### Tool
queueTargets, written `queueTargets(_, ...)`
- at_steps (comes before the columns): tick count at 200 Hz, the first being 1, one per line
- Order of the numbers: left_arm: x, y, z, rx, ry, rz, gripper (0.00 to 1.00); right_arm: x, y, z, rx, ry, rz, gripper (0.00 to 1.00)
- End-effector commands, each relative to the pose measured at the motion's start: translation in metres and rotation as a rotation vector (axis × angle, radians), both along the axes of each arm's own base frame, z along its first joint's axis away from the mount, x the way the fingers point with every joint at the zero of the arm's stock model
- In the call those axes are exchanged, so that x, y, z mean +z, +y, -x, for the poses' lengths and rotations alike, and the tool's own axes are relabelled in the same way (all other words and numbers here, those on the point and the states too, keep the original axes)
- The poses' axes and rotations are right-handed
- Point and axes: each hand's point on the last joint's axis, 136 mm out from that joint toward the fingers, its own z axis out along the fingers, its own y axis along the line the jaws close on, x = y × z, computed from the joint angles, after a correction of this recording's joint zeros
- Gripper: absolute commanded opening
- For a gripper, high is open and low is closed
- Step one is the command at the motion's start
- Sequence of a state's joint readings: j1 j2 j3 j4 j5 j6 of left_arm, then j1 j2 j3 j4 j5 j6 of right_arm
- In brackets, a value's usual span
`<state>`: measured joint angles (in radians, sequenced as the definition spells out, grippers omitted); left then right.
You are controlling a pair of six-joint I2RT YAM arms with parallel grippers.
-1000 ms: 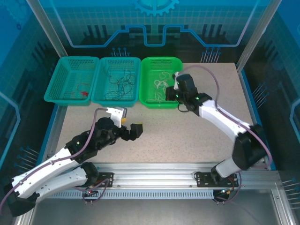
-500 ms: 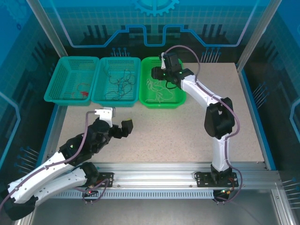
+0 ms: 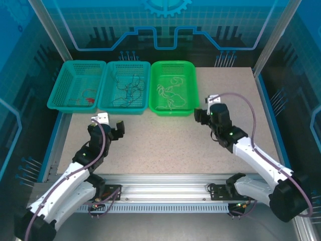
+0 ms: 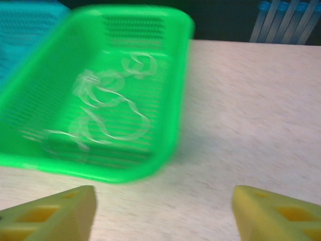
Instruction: Untangle the cables
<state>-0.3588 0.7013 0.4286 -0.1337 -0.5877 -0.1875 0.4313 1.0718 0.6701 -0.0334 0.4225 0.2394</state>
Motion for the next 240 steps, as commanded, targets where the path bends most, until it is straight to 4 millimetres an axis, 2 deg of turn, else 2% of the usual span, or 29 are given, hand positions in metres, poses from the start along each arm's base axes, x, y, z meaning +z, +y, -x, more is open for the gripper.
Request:
queueTargets(1,0.001,0.023,-0.015,0.067,-0.091,-0.083,0.99,-0.019,-0.055,-0.013,-0.194,-0.052,0.146,0.84)
queueTargets(19,-0.013,0.029,-0.027,0.06,-0.125,-0.105,0.99,-0.04,-0.079,-0.026,-0.263,0.046,0.133,0.87)
queueTargets(43,-0.034,0.027,-0.048,-0.003,-0.101,-0.084,0.99,-0.056,-0.086,-0.053,-0.235,0.011,0.203,0.88)
queueTargets(57,-0.04,0.023,-0.062,-0.038,-0.11,-0.065,0.99,-0.078,-0.094,-0.062,-0.237,0.03,0.187,0.88)
queueTargets(71,-0.041,0.021,-0.075,-0.069,-0.148,-0.047,0.99,-0.079,-0.092,-0.07,-0.201,0.016,0.176,0.87)
queueTargets(86,-0.039,0.016,-0.09,-0.118,-0.185,-0.034,0.99,-0.085,-0.087,-0.067,-0.15,-0.034,0.14,0.88)
queueTargets(97,-0.048,0.019,-0.1,-0.128,-0.182,0.022,0.99,-0.086,-0.082,-0.06,-0.075,-0.079,0.08,0.94)
queueTargets(107,-0.069,0.021,-0.108,-0.133,-0.142,0.045,0.99,-0.088,-0.083,-0.056,-0.046,-0.16,0.038,1.0)
queueTargets(112,-0.067,0.021,-0.114,-0.146,-0.18,0.03,0.99,-0.089,-0.086,-0.054,-0.064,-0.156,0.032,1.0)
queueTargets(121,-0.076,0.012,-0.108,-0.193,-0.106,0.055,0.99,-0.092,-0.084,-0.055,-0.051,-0.1,0.026,1.0)
queueTargets(131,-0.073,0.009,-0.113,-0.211,-0.111,0.051,0.99,-0.092,-0.078,-0.057,-0.029,-0.107,0.055,1.0)
queueTargets(172,-0.074,0.016,-0.117,-0.166,-0.101,0.044,0.99,-0.092,-0.078,-0.057,-0.033,-0.102,0.064,1.0)
queueTargets(240,-0.074,0.016,-0.118,-0.17,-0.098,0.046,0.99,-0.093,-0.071,-0.058,0.014,-0.095,0.058,1.0)
